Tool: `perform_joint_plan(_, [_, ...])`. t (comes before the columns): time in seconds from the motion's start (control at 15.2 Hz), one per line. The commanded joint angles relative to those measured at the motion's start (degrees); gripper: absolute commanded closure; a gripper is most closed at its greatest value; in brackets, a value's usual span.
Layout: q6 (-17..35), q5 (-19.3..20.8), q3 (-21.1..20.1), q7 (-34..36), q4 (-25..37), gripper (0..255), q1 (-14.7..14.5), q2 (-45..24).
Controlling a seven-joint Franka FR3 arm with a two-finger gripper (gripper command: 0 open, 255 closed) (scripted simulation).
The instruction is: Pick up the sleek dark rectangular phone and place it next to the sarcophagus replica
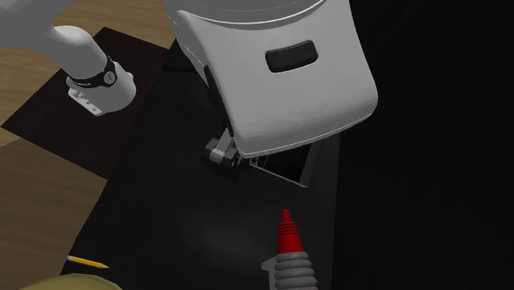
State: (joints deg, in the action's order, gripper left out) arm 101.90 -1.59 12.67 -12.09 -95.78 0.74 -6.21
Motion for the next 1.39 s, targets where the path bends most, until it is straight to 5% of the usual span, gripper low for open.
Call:
perform_joint_plan(0.0, [-1.52, 0.0, 0.03, -0.01, 1.53, 255, 0.03, -0.02])
perform_joint_plan(1.32, [-18.55, -0.92, 0.36, -0.43, 22.48, 255, 0.82, -4.05])
